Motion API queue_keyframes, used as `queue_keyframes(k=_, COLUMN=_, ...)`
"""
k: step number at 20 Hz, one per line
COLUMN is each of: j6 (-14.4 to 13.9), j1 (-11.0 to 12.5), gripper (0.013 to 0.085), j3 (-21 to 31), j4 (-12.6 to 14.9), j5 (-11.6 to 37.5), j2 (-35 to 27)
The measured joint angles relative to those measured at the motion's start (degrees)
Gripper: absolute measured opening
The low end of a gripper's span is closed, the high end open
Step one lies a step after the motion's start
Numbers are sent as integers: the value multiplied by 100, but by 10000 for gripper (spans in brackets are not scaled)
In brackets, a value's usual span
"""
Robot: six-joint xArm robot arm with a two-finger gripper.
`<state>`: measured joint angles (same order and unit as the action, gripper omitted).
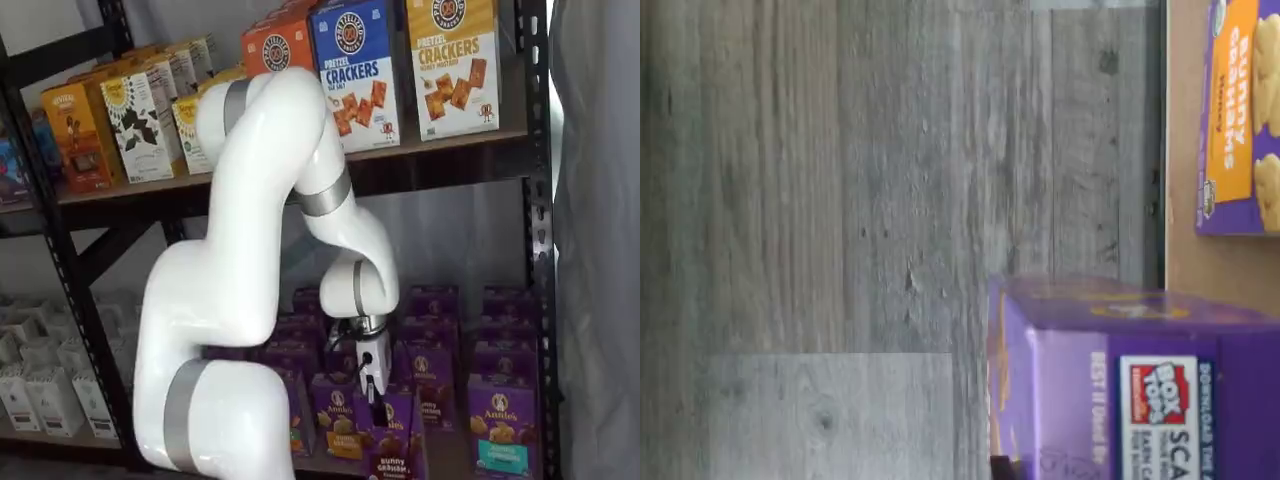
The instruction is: Pick up the purple box with a brown patch in the center, on the bottom shelf, the fifth box from the left
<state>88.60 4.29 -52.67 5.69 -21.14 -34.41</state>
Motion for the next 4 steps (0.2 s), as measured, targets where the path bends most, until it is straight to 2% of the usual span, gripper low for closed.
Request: queue_keyframes(k=4, j6=-15, j1=2, gripper=370, j3=144, j4=18, j5=22, j2=138)
